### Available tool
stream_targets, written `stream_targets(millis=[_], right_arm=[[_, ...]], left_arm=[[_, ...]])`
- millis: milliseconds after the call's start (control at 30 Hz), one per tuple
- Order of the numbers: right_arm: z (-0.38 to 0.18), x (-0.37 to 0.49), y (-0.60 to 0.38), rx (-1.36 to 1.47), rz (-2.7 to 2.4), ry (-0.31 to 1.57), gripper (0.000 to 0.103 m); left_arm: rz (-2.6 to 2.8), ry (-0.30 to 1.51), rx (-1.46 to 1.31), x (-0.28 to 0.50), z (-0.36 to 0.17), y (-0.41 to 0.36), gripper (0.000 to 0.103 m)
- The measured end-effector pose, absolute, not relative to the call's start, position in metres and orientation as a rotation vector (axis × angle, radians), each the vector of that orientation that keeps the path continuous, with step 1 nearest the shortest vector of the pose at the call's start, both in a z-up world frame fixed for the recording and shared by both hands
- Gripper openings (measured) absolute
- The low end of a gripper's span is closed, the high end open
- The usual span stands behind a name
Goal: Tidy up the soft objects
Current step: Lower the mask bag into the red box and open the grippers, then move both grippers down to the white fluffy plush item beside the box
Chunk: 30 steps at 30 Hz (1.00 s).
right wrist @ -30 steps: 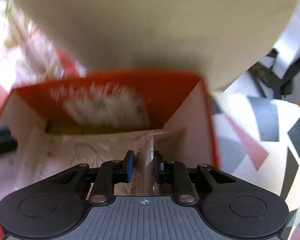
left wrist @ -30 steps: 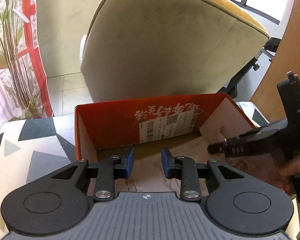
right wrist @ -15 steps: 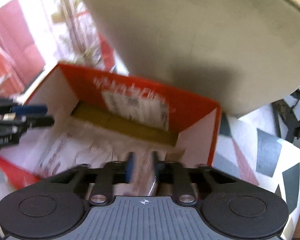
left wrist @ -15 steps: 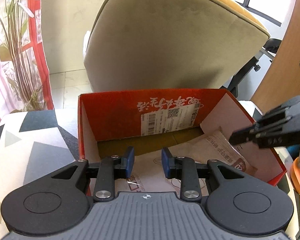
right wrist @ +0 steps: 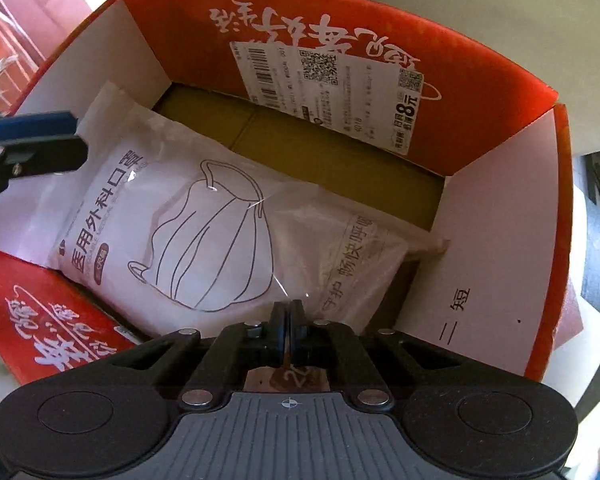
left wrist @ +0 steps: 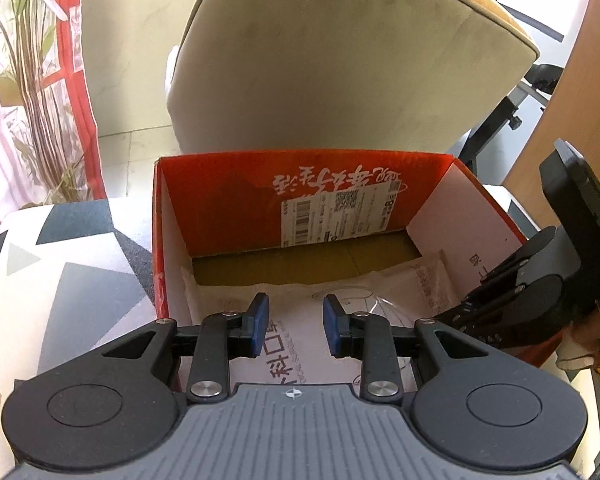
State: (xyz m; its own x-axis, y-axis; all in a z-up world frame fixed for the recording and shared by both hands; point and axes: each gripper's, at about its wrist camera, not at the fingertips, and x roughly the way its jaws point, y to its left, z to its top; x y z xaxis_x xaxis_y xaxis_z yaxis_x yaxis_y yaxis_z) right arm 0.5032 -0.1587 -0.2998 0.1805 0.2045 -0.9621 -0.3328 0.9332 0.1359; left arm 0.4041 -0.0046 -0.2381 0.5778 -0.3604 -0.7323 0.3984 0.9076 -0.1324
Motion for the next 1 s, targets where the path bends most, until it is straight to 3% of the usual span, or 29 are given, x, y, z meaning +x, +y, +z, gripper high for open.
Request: stream_targets(millis=[233, 300, 500, 600, 767, 1000], right_arm=[[-0.298, 0.493, -0.170, -0.046, 0.343, 1.282, 0.001], [-0.289, 0.484, -0.171, -0.035, 0.317, 1.213, 0.011], [-0.251, 0.443, -0.186, 0.054, 0.282, 0.942, 0.022], [-0.235, 0.418, -0.197, 0.125, 0.259, 0.773, 0.056], [-0.223, 0.383, -0.218, 0.233, 0.221, 0.616, 0.061], [-0.222, 0.325, -0.229, 0.275, 0.227, 0.502, 0.061]], left_arm=[[-0.429, 0.840, 0.047, 0.391, -0.235, -0.003, 0.031], [-0.431, 0.828, 0.043, 0.385, -0.231, 0.000, 0.031], [-0.417, 0.768, 0.066, 0.358, -0.212, 0.005, 0.032], [-0.410, 0.737, 0.072, 0.342, -0.202, 0.009, 0.032], [-0.384, 0.702, 0.092, 0.313, -0.193, 0.015, 0.033], [-0.337, 0.697, 0.021, 0.279, -0.195, 0.031, 0.033]])
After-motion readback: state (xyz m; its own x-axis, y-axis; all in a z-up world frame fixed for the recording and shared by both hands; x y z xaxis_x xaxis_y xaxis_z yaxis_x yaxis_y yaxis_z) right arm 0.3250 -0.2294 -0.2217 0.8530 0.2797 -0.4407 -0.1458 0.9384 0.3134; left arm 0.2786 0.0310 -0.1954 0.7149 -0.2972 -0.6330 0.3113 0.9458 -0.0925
